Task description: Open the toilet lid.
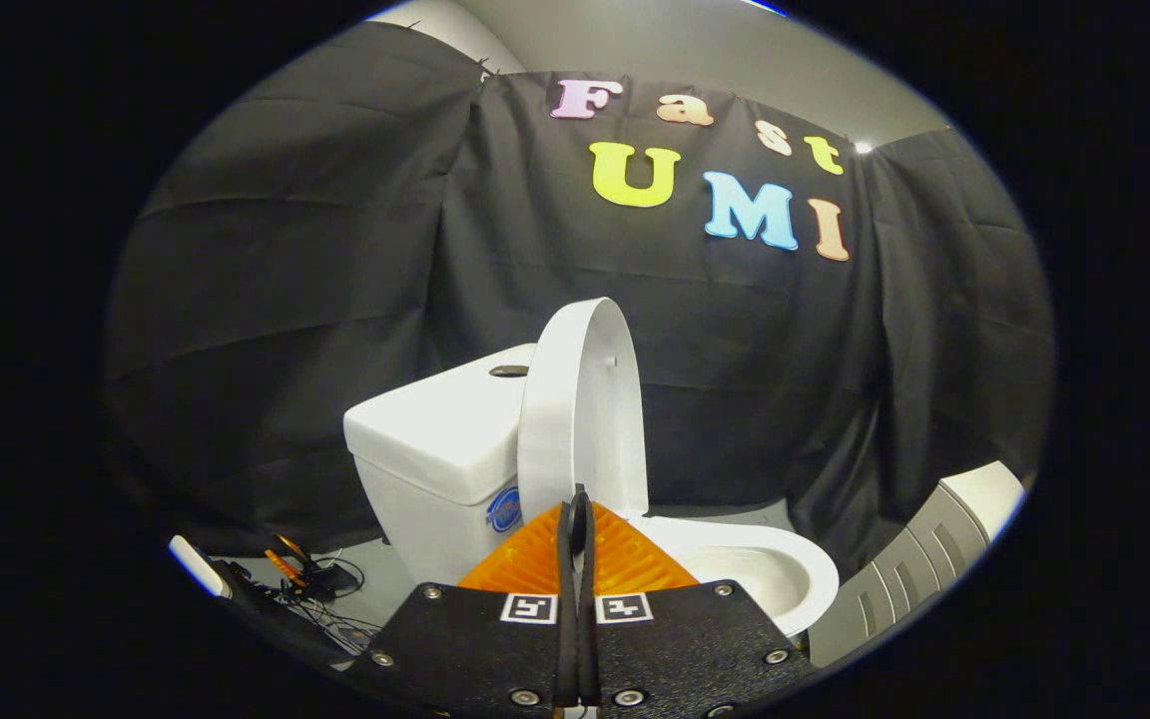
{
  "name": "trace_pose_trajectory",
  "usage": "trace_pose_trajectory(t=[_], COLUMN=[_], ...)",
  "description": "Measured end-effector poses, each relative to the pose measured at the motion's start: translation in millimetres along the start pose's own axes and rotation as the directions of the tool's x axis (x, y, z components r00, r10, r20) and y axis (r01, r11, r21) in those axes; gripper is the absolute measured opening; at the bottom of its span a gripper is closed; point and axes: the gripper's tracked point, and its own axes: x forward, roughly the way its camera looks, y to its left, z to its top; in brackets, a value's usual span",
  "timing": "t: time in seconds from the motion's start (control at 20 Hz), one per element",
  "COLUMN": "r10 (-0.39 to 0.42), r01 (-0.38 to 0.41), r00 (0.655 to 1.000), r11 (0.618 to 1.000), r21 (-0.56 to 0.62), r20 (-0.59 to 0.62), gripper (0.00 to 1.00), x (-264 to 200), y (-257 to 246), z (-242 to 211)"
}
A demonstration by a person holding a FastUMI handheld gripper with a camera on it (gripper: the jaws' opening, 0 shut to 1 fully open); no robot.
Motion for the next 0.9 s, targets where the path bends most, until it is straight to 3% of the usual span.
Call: trace_pose_trajectory(t=[0.2, 0.4, 0.6, 0.7, 0.85, 0.9], r10=[-0.008, 0.002, 0.069, 0.072, 0.057, 0.055], r01=[0.009, -0.002, -0.069, -0.073, -0.062, -0.062], r00=[1.000, 1.000, 0.997, 0.997, 0.992, 0.990], r11=[0.998, 1.000, 0.998, 0.997, 0.997, 0.997], r21=[-0.059, -0.005, -0.001, 0.011, 0.042, 0.050], r20=[0.006, 0.023, 0.024, 0.036, 0.111, 0.129], gripper=[0.00, 0.00, 0.04, 0.22, 0.94, 0.95], x=[-5, -4, 0, -3, -13, -12], y=[3, -4, 4, 1, -8, -12], z=[-3, -3, 0, 0, 15, 19])
